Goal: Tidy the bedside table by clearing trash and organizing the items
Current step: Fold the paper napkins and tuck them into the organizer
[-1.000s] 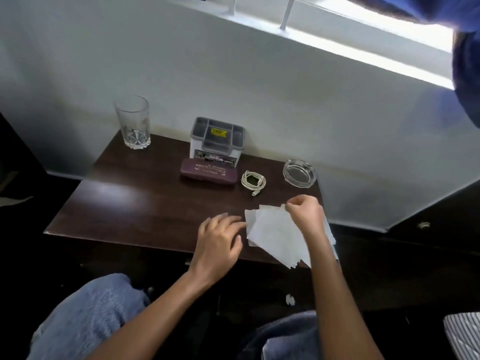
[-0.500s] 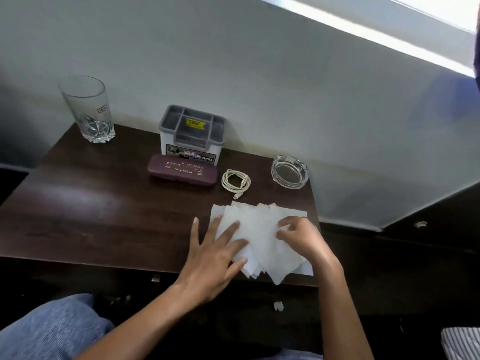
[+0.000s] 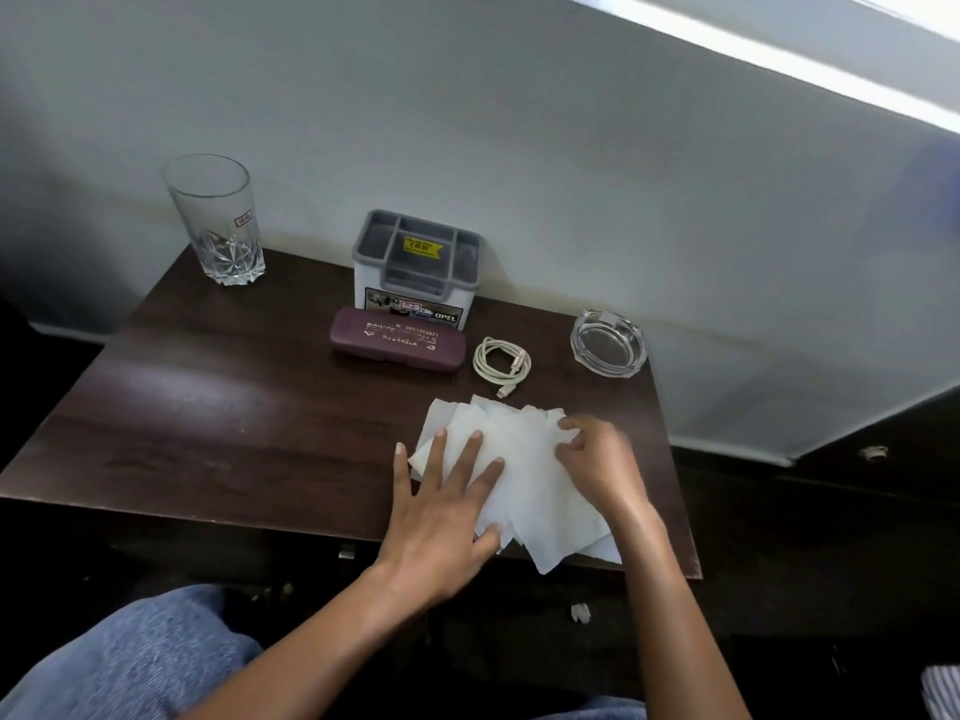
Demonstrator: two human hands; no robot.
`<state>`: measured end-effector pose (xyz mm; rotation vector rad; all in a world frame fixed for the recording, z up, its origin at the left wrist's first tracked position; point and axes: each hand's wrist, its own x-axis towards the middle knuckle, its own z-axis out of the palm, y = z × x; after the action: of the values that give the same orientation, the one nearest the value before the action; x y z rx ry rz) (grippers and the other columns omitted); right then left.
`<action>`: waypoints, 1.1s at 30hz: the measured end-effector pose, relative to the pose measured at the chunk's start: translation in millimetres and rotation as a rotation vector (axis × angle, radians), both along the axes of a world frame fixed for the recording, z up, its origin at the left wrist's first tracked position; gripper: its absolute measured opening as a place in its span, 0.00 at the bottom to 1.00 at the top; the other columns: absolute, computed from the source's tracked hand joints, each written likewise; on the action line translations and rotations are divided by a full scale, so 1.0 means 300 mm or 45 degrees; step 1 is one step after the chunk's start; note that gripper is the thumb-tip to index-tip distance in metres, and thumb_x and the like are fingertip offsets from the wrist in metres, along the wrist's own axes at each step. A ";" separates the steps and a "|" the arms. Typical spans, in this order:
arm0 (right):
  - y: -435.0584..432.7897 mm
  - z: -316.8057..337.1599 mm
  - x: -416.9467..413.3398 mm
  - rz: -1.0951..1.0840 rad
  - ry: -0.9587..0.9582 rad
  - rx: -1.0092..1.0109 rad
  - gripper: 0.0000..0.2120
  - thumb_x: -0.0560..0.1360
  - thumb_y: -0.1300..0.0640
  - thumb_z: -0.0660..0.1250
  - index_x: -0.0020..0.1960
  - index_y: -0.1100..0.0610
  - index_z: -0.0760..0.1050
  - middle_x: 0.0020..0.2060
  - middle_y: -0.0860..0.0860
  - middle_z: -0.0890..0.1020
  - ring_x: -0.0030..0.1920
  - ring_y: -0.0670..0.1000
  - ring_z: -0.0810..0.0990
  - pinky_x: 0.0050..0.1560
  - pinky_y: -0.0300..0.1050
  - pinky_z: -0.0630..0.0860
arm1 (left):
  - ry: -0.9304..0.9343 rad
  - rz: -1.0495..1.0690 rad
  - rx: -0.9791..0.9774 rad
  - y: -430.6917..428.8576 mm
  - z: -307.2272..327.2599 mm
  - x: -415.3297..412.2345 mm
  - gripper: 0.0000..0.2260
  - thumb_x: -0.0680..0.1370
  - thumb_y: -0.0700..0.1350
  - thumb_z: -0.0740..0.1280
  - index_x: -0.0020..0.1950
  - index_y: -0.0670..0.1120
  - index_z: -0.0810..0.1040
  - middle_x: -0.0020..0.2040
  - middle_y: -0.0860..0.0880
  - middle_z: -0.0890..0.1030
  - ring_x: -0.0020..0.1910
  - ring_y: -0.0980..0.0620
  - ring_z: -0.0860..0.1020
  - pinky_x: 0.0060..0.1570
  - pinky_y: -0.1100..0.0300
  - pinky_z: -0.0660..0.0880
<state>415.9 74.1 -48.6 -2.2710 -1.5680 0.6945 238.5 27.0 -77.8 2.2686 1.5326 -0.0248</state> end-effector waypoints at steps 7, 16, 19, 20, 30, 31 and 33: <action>0.001 0.023 -0.011 -0.008 -0.011 0.099 0.07 0.69 0.64 0.64 0.36 0.54 0.77 0.40 0.51 0.80 0.44 0.53 0.78 0.39 0.44 0.74 | -0.087 0.062 -0.009 0.000 0.008 0.000 0.28 0.79 0.58 0.51 0.76 0.57 0.42 0.77 0.53 0.36 0.74 0.48 0.30 0.67 0.39 0.28; -0.033 0.216 -0.052 0.097 0.993 0.161 0.03 0.69 0.65 0.66 0.38 0.59 0.74 0.33 0.58 0.74 0.35 0.53 0.71 0.38 0.48 0.70 | -1.780 0.744 -0.617 0.072 0.138 -0.003 0.29 0.67 0.60 0.68 0.67 0.54 0.69 0.61 0.57 0.77 0.63 0.57 0.75 0.65 0.58 0.69; -0.026 0.213 -0.095 0.032 1.025 0.188 0.07 0.74 0.67 0.64 0.40 0.58 0.73 0.31 0.52 0.74 0.33 0.49 0.71 0.34 0.45 0.73 | -2.003 0.816 -0.949 0.073 0.168 -0.010 0.20 0.72 0.61 0.66 0.58 0.50 0.79 0.54 0.49 0.83 0.57 0.48 0.80 0.61 0.49 0.74; -0.023 0.210 -0.107 0.012 0.994 0.208 0.06 0.74 0.67 0.64 0.40 0.59 0.73 0.31 0.52 0.75 0.34 0.49 0.72 0.33 0.45 0.74 | -2.043 0.828 -1.023 0.075 0.170 -0.015 0.21 0.73 0.60 0.63 0.58 0.49 0.79 0.55 0.46 0.83 0.57 0.47 0.80 0.61 0.48 0.74; 0.000 0.169 -0.029 -0.226 0.559 0.329 0.06 0.72 0.67 0.65 0.43 0.56 0.77 0.40 0.58 0.83 0.33 0.51 0.81 0.35 0.44 0.77 | -1.929 1.441 -0.833 0.146 0.139 -0.088 0.08 0.80 0.43 0.61 0.54 0.40 0.76 0.45 0.44 0.82 0.45 0.46 0.80 0.53 0.49 0.76; 0.001 0.154 0.000 -0.221 0.399 0.268 0.07 0.71 0.66 0.65 0.40 0.56 0.77 0.40 0.58 0.83 0.33 0.51 0.80 0.36 0.46 0.77 | -1.891 1.489 -0.807 0.152 0.128 -0.102 0.09 0.80 0.43 0.61 0.55 0.41 0.76 0.47 0.44 0.81 0.46 0.45 0.80 0.55 0.48 0.76; -0.002 0.125 0.033 -0.137 0.220 0.037 0.06 0.70 0.65 0.66 0.36 0.57 0.77 0.37 0.57 0.82 0.32 0.50 0.78 0.35 0.46 0.76 | -1.838 1.517 -0.826 0.150 0.111 -0.112 0.10 0.80 0.44 0.61 0.56 0.41 0.76 0.49 0.44 0.81 0.48 0.44 0.80 0.56 0.48 0.76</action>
<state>425.8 73.5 -11.1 -2.1915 -1.3582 0.8097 204.9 72.1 -44.5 0.2698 1.3164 0.9925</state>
